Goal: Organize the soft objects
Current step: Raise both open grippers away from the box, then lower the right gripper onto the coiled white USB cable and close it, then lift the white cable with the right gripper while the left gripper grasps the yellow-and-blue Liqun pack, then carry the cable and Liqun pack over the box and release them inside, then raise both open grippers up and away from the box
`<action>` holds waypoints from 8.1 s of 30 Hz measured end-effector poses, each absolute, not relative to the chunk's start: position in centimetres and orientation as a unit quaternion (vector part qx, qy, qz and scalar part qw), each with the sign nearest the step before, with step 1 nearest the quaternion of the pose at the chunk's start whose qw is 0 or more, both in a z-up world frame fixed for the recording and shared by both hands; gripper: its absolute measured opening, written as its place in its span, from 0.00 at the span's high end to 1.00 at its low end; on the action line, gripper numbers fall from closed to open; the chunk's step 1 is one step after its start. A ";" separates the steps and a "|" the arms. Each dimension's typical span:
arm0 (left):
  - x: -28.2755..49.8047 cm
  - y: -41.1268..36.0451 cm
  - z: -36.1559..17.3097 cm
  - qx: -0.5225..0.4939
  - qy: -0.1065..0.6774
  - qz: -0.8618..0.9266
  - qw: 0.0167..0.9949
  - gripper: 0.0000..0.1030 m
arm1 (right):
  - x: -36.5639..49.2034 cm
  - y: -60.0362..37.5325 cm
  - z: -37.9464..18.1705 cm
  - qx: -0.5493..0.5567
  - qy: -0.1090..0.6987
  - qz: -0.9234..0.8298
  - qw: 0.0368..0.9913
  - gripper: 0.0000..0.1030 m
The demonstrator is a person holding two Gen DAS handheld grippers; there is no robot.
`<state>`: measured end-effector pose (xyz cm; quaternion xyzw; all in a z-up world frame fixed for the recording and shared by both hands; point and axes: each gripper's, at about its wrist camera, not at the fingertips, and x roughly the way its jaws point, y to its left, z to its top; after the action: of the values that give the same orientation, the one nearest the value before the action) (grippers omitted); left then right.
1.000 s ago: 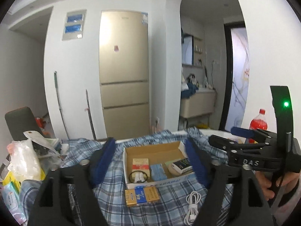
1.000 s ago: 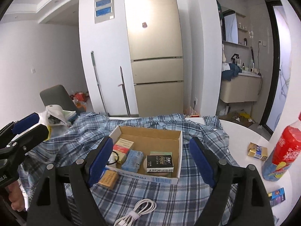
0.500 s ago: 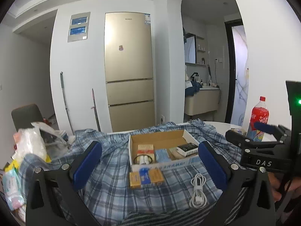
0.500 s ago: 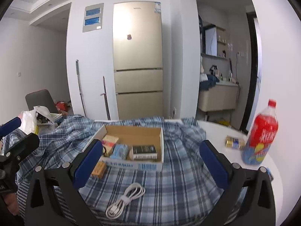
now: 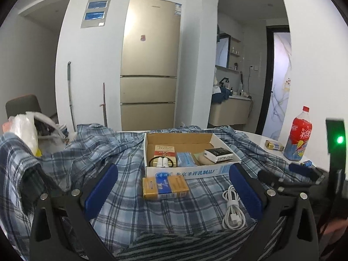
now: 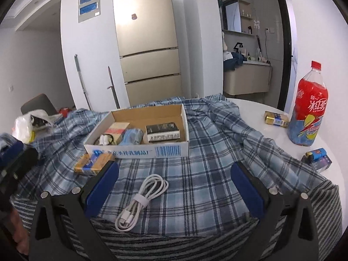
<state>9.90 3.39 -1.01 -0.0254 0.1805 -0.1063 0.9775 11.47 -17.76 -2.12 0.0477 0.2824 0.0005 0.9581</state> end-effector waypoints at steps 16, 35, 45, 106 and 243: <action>10.6 3.9 -1.5 -0.035 0.200 -0.082 0.976 0.00 | 12.7 -16.6 -3.6 0.063 0.353 0.033 0.933 0.14; 10.2 3.7 -1.4 -0.036 0.189 -0.077 0.978 0.00 | 13.8 -11.4 -8.4 0.052 0.483 0.061 0.872 0.41; 10.2 3.9 -1.3 -0.036 0.190 -0.077 0.978 0.00 | 12.7 -12.3 -6.8 0.028 0.460 0.076 0.884 0.81; 11.0 1.4 5.3 0.009 0.181 -0.094 0.979 0.00 | 15.9 -15.1 0.7 0.032 0.382 0.089 0.919 0.79; 26.7 -1.7 0.6 0.046 0.248 -0.092 0.963 0.00 | 30.9 -17.9 0.7 0.033 0.346 0.146 0.926 0.42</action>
<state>26.71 -1.72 0.57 0.0457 0.2476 -0.0922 0.9634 30.89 -17.92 0.67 0.0334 0.3464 0.1463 0.9260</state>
